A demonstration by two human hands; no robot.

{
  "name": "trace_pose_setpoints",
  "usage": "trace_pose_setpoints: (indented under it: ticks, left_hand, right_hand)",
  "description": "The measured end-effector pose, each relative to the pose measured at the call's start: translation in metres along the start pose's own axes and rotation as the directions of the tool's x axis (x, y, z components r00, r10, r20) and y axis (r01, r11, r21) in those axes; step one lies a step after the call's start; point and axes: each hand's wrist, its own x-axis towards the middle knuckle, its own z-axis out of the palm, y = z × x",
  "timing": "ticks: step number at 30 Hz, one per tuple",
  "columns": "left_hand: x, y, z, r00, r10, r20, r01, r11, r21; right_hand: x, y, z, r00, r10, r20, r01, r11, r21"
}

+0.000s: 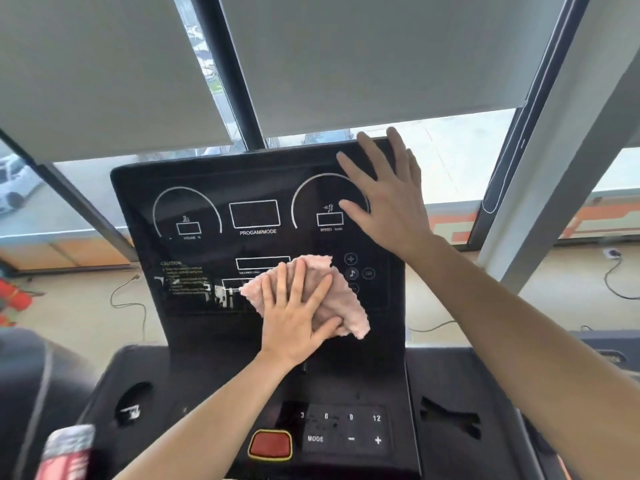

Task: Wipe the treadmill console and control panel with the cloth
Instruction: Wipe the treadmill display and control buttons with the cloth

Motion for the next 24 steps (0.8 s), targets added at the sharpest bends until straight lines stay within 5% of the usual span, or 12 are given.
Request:
trace_pose_setpoints:
  ticks: [5, 14, 20, 24]
  left_hand:
    - [-0.004, -0.005, 0.002, 1.0, -0.006, 0.007, 0.006, 1.0, -0.022]
    - [0.125, -0.066, -0.071, 0.968, -0.052, -0.244, 0.062, 0.997, 0.036]
    - [0.157, -0.093, -0.097, 0.961, -0.058, -0.27, 0.074, 0.996, 0.049]
    - [0.145, -0.09, -0.09, 0.955, -0.068, -0.29, 0.077, 0.997, 0.02]
  right_hand:
    - [0.001, -0.002, 0.005, 1.0, 0.026, -0.011, -0.026, 1.0, -0.017]
    - [0.002, -0.012, 0.005, 0.993, 0.116, -0.033, -0.113, 0.989, 0.095]
    - [0.004, -0.019, 0.004, 0.986, 0.156, -0.057, -0.148, 0.981, 0.129]
    - [0.021, -0.023, -0.004, 0.993, 0.027, -0.115, -0.014, 0.993, 0.118]
